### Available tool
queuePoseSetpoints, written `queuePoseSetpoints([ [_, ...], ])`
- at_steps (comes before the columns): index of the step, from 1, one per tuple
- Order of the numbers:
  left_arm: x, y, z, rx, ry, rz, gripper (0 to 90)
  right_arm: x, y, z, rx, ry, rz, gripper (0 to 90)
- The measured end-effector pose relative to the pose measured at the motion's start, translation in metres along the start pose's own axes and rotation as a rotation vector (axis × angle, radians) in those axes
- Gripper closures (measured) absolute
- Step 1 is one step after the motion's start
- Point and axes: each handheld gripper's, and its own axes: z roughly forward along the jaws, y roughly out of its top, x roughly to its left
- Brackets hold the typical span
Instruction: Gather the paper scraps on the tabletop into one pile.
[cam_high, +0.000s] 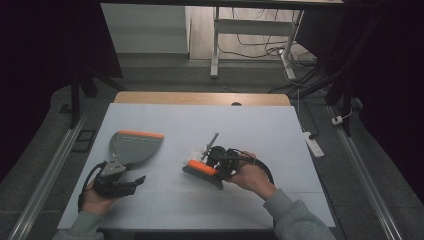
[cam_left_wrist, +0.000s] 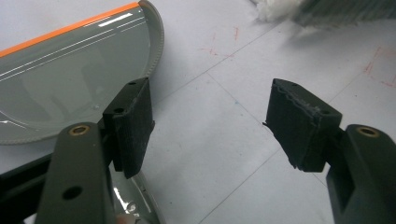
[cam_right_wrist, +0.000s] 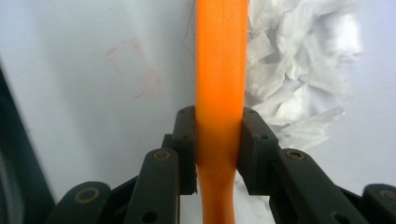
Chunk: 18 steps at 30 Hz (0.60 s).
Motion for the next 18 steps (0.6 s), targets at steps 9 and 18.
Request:
queuePoseSetpoints([
  [9,-0.001,0.0,0.0,0.001,-0.002,0.002,32.4,0.003,-0.021,-0.049,-0.179,-0.004,0.042,70.5],
  [18,-0.001,0.0,0.001,0.008,0.0,0.004,32.4,-0.029,-0.08,-0.074,-0.287,-0.102,0.403,70.5],
])
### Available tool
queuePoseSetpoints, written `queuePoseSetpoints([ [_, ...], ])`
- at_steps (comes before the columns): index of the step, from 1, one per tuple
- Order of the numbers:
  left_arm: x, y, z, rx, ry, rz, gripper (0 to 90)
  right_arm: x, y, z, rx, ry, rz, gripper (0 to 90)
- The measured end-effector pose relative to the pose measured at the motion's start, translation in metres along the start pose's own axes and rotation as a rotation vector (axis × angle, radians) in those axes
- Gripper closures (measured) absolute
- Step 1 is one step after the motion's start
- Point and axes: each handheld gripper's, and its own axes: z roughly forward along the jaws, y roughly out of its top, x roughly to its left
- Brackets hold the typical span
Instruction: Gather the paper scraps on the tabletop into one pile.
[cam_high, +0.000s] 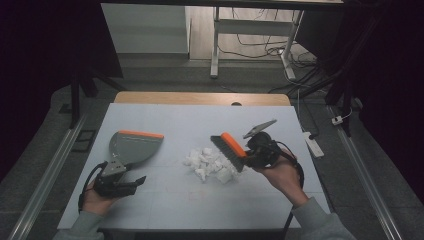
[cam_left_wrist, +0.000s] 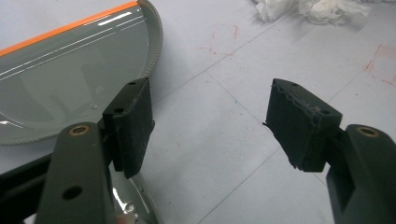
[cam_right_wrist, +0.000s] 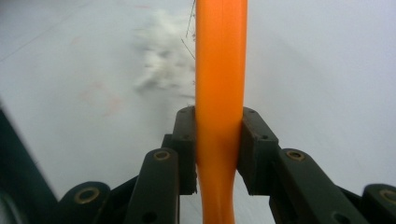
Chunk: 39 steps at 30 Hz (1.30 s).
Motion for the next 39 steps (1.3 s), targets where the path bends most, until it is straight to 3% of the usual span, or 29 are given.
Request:
queuePoseSetpoints([
  [3,0.0,0.0,0.0,0.002,0.001,-0.001,32.4,-0.014,-0.011,0.001,-0.036,0.003,0.081,70.5],
  [4,0.0,0.0,0.0,0.0,0.002,-0.001,32.4,-0.018,-0.013,0.003,-0.029,-0.022,0.098,70.5],
  [7,0.0,0.0,0.0,-0.002,0.002,0.0,32.4,-0.029,-0.019,0.012,0.032,-0.083,0.131,70.5],
  [12,0.0,0.0,0.0,0.0,0.0,-0.001,32.4,-0.041,-0.032,0.036,0.099,-0.097,0.194,70.5],
  [16,0.0,0.0,0.001,0.002,0.001,0.002,32.4,-0.036,-0.023,0.047,0.077,-0.074,0.196,70.5],
  [22,-0.001,0.0,0.0,0.0,0.004,-0.001,32.4,-0.006,0.004,0.063,0.055,0.006,0.117,70.5],
  [25,-0.001,0.0,0.001,0.001,0.0,0.003,32.5,0.002,0.013,0.057,0.007,0.03,0.103,70.5],
  [28,-0.001,0.0,0.001,0.001,0.0,0.004,32.4,0.0,0.015,0.043,-0.059,0.033,0.111,70.5],
  [33,-0.001,0.0,0.001,0.0,0.001,0.002,32.5,-0.016,0.004,0.02,-0.103,-0.007,0.159,70.5],
  [39,-0.001,0.0,0.001,0.003,0.002,0.002,32.4,-0.037,-0.021,0.009,-0.116,-0.018,0.237,70.5],
])
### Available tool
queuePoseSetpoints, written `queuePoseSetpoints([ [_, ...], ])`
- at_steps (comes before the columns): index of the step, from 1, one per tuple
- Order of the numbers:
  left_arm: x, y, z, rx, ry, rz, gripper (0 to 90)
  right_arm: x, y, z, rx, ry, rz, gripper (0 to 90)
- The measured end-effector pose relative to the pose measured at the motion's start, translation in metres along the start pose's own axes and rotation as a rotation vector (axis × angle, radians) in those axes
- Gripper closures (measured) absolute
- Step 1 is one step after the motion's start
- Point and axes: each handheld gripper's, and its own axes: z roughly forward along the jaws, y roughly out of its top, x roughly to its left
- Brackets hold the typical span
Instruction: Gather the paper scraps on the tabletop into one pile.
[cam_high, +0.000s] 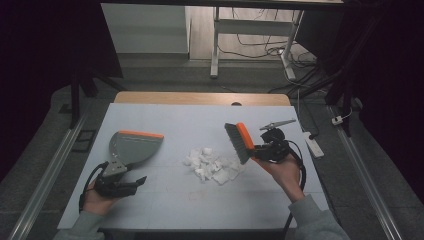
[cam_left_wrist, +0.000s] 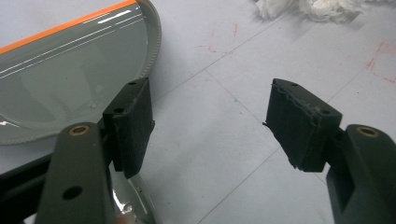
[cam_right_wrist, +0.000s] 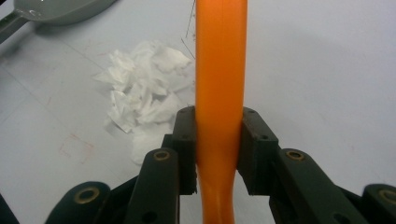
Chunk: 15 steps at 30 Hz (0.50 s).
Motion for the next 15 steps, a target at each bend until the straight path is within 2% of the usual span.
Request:
queuePoseSetpoints([
  [4,0.0,0.0,0.0,0.0,0.001,0.0,32.5,-0.014,-0.01,0.006,0.072,-0.1,0.015,70.5],
  [7,0.0,0.0,0.0,0.002,0.001,0.002,32.4,-0.023,-0.016,0.016,0.133,-0.119,0.045,70.5],
  [9,0.0,0.0,0.0,0.001,0.002,0.001,32.5,-0.024,-0.015,0.025,0.171,-0.122,0.044,70.5],
  [10,0.0,0.0,0.0,0.002,0.001,0.001,32.5,-0.022,-0.014,0.027,0.168,-0.117,0.039,70.6],
  [11,0.0,0.0,0.0,0.002,0.001,0.001,32.5,-0.019,-0.01,0.03,0.174,-0.101,0.044,70.6],
  [15,-0.001,0.0,0.0,0.0,0.001,0.002,32.5,0.001,0.002,0.046,0.198,-0.052,0.009,70.6],
])
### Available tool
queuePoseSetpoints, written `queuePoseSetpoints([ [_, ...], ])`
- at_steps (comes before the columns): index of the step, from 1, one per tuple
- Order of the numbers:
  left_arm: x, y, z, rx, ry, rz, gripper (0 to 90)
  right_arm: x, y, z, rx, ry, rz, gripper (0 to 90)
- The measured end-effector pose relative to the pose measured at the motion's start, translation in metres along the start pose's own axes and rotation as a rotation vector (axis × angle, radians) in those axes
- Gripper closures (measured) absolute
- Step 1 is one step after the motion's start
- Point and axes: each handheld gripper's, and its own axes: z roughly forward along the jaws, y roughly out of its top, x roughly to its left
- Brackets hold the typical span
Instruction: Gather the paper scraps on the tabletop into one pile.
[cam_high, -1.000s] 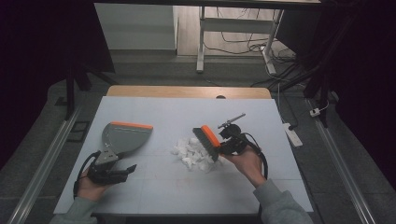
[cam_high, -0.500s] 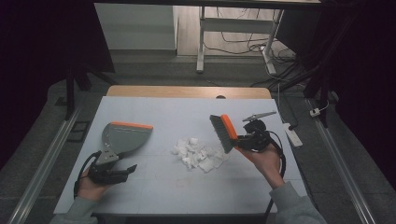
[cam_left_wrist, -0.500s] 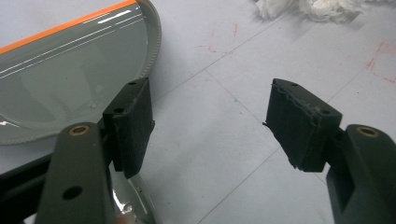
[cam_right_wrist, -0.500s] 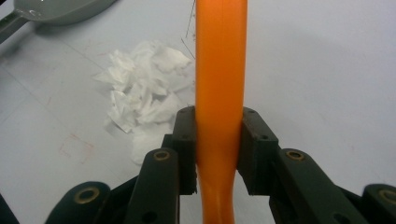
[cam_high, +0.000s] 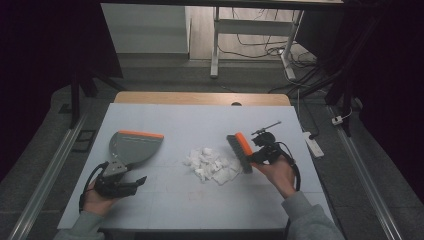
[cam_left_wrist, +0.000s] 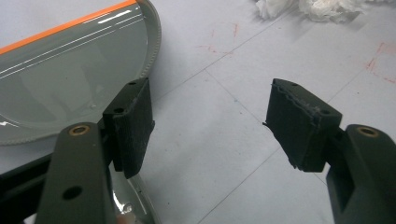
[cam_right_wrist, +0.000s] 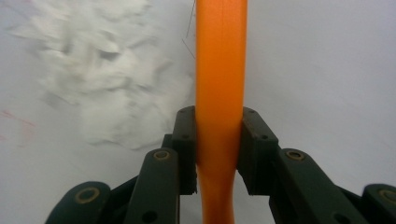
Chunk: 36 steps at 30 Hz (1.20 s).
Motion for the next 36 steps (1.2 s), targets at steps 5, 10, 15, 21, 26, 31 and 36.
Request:
queuePoseSetpoints([
  [5,0.0,0.0,0.0,0.0,0.0,0.001,32.5,0.025,0.019,0.016,-0.007,0.008,-0.062,70.6],
  [10,0.0,0.0,0.0,0.003,0.0,0.003,32.4,0.035,0.027,0.018,-0.071,0.064,-0.067,70.5],
  [15,-0.001,0.0,0.001,0.006,0.0,0.006,32.4,0.032,0.024,0.002,-0.126,0.06,-0.066,70.5],
  [21,-0.001,0.0,0.002,0.009,-0.001,0.006,32.4,0.023,0.017,-0.02,-0.179,0.065,-0.047,70.5],
  [26,-0.001,0.0,0.001,0.007,0.001,0.006,32.4,0.019,0.014,-0.03,-0.199,0.064,-0.046,70.5],
  [31,-0.001,0.0,0.001,0.005,0.001,0.005,32.4,0.015,0.009,-0.033,-0.213,0.069,-0.041,70.5],
  [36,-0.001,0.0,0.001,0.001,-0.001,0.004,32.4,0.008,0.002,-0.033,-0.222,0.072,-0.035,70.5],
])
